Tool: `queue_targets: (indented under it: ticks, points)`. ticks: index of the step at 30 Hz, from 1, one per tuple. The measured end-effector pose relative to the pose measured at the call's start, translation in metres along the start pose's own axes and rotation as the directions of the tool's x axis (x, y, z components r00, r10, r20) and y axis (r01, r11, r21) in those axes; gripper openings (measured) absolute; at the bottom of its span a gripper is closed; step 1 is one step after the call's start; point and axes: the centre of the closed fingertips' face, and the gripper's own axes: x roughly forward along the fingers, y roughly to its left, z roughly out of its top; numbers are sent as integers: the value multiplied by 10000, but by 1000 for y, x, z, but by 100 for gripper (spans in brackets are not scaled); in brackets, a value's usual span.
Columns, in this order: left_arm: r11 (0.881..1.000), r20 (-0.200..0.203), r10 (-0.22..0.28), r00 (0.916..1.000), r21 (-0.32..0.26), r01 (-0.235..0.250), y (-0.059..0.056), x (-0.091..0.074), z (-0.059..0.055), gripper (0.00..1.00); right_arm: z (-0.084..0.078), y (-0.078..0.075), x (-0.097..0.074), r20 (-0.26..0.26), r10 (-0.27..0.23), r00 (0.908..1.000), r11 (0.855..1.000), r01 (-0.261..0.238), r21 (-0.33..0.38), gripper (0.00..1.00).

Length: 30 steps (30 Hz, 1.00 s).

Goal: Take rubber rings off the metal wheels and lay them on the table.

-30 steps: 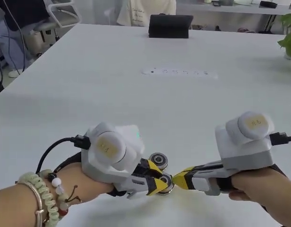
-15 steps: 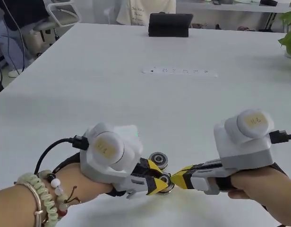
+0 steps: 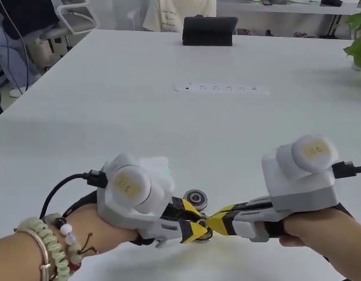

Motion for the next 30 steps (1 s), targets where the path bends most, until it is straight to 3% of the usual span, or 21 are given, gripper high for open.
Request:
queue_targets:
  ticks: [1,2,3,7,10,23,27,30]
  points:
    - [10000,1,3,10000,-7,-3,0,0,0,8,3,0,0,138,-101,9999,9999,102,-61,0]
    - [10000,2,5,10000,-11,-5,0,0,0,8,1,-4,0,-118,-425,9990,9967,416,-703,0]
    - [10000,11,10,10000,-28,-10,0,0,0,8,1,-2,2,-112,-444,9989,9960,434,-783,0]
    - [10000,56,10,10000,-40,-10,0,0,0,7,1,-6,0,-64,-430,9991,9980,426,-464,0]
    - [9999,48,48,10000,-111,-48,0,0,0,7,-3,-15,-1,-188,-803,9966,9968,801,-72,0]
    - [9995,-202,-113,9997,-302,107,-1,0,1,9,-9,-21,-1,-471,-1079,9930,9941,1081,5,0]
    - [9992,-265,-162,9995,374,172,-4,-1,2,12,-7,-21,-2,-401,-1030,9939,9946,1035,95,0]
    - [9988,-268,-242,9993,417,254,-5,-2,4,14,-8,-22,-2,-404,-1028,9939,9945,1035,161,0]
